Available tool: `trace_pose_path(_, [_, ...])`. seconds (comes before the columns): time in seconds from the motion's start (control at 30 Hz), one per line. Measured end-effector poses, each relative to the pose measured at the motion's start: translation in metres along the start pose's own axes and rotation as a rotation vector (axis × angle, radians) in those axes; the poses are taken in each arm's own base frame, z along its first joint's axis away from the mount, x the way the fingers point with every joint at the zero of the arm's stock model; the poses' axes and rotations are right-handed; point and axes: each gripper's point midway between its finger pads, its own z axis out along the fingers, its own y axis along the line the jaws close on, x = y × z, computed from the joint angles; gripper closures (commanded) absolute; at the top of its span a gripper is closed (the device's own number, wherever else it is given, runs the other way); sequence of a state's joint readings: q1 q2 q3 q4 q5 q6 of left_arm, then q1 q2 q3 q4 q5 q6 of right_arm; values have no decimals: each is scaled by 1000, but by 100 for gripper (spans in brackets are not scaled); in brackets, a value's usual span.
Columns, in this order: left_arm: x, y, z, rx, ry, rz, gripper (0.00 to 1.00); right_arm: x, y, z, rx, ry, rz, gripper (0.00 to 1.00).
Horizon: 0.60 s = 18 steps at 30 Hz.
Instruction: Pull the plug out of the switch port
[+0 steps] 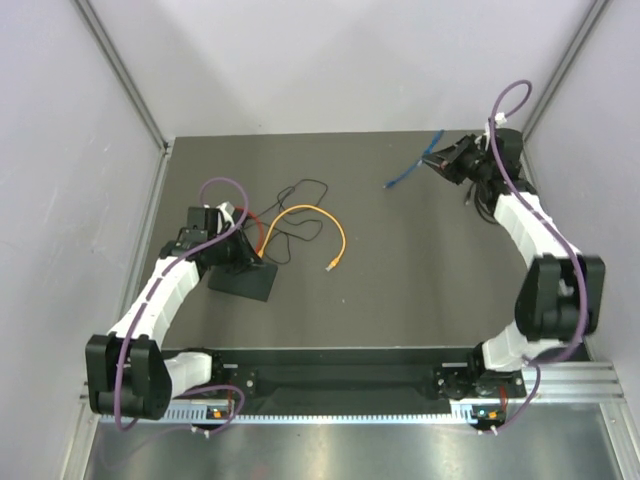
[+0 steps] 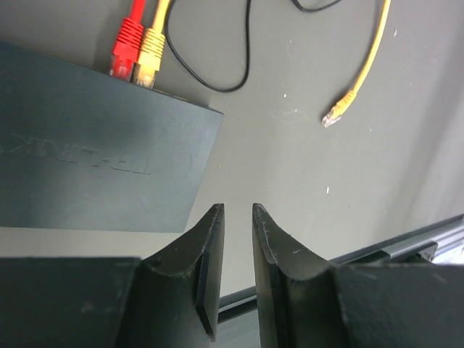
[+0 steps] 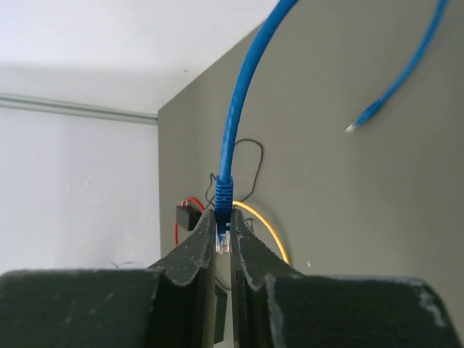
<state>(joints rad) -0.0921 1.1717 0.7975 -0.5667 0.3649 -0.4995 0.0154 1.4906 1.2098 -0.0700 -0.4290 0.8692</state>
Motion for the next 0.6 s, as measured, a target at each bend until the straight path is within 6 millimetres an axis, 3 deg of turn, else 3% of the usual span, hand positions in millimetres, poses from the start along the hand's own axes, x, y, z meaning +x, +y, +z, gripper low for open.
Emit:
trace_pose_path(0.1, [3, 0, 1, 10, 10, 0, 73, 3, -34, 29, -4, 52, 67, 100])
trace_pose_path(0.2, [5, 1, 2, 10, 15, -2, 73, 12, -71, 43, 54, 91, 135, 100])
trace_pose_path(0.43, [6, 0, -1, 13, 1, 3, 73, 22, -111, 56, 161, 144, 164, 97])
trace_pose_path(0.6, [4, -2, -4, 20, -11, 7, 73, 19, -138, 70, 264, 198, 96, 92])
